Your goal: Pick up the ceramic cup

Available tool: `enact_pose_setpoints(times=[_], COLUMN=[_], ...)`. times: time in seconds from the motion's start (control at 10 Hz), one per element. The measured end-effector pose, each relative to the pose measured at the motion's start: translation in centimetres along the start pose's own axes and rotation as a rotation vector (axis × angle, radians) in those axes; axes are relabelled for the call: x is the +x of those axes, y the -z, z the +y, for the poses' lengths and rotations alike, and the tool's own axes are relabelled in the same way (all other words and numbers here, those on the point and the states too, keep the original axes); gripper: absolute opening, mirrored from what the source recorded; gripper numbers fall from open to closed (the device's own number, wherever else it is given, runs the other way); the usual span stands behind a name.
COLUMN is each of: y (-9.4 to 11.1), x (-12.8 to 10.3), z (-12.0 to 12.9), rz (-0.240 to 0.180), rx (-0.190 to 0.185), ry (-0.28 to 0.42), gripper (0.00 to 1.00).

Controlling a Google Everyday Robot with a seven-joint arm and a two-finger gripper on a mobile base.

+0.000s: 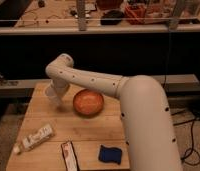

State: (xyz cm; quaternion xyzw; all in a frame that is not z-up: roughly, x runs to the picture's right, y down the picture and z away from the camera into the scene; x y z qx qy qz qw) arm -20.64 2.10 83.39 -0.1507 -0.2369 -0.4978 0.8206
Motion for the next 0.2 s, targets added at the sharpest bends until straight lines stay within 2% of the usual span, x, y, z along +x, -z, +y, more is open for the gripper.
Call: enact_pose_setpoints(times=[0.2], y=[0.25], x=[0.09], z=[0.06], rz=[-0.001], rx=[-0.003], ry=[0.003], gripper=[0.00])
